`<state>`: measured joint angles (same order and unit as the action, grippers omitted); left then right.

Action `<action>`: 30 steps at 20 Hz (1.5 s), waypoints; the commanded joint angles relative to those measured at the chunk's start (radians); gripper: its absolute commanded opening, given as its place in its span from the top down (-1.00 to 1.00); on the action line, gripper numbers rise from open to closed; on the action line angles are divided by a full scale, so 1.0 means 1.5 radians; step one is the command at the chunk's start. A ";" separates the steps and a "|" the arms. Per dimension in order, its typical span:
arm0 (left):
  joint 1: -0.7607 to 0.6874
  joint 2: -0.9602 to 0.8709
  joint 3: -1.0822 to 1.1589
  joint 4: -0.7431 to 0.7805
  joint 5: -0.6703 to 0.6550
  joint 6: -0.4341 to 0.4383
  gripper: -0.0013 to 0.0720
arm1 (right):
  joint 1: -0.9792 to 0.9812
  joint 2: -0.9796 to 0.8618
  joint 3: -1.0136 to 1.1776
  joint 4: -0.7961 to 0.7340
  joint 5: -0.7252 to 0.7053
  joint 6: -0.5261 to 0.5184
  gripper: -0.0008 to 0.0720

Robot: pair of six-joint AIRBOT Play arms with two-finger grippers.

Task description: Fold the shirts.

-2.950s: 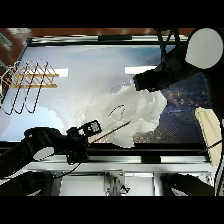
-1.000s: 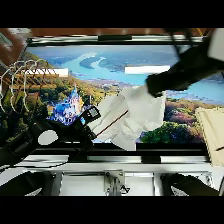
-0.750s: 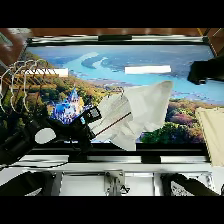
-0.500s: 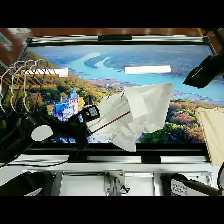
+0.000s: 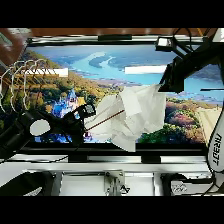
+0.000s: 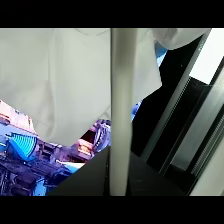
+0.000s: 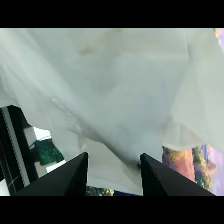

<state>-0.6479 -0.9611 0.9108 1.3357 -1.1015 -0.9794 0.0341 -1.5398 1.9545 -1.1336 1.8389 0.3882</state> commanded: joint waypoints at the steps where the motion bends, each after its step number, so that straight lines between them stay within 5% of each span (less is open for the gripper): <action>1: 0.003 -0.001 0.001 -0.005 -0.003 0.005 0.83 | 0.013 -0.034 0.000 0.003 0.003 -0.023 -0.30; 8: 0.005 -0.001 0.007 0.014 0.011 0.019 0.83 | 0.021 -0.081 0.000 0.016 0.010 -0.031 -0.22; 10: 0.023 -0.001 0.019 0.046 0.023 0.019 0.83 | 0.028 -0.086 -0.001 0.020 0.013 -0.032 0.21; 11: 0.043 -0.001 0.023 0.050 0.033 0.019 0.83 | 0.031 -0.086 -0.004 0.022 0.014 -0.032 0.25; 13: 0.084 -0.003 0.025 0.050 0.065 0.019 0.83 | 0.038 -0.086 -0.004 0.022 0.013 -0.027 0.76; 16: 0.105 -0.022 0.026 0.053 0.099 0.019 0.79 | 0.047 -0.083 -0.004 0.020 0.013 -0.019 0.77; 19: 0.105 -0.037 0.026 0.084 0.119 0.019 0.15 | 0.044 -0.061 -0.004 0.034 0.013 -0.009 0.78; 21: 0.105 -0.037 0.030 0.134 0.127 0.017 0.13 | 0.044 -0.032 -0.004 0.035 0.013 -0.006 0.78; 24: 0.109 -0.036 0.053 0.224 0.129 -0.013 -0.53 | 0.045 0.011 -0.004 0.035 0.013 0.009 0.78; 26: 0.138 -0.036 0.088 0.239 0.129 -0.049 -0.59 | 0.045 0.035 -0.004 0.031 0.013 0.029 0.78; 28: 0.186 -0.034 0.129 0.239 0.130 -0.090 -0.92 | 0.045 0.051 -0.004 0.025 0.013 0.035 0.78; 30: 0.238 -0.028 0.161 0.228 0.130 -0.091 -0.92 | 0.045 0.063 -0.004 0.023 0.013 0.038 0.79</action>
<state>-0.3775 -1.0100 1.0870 1.6569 -0.9073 -1.0683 0.1005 -1.4788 1.9480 -1.0885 1.8496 0.4271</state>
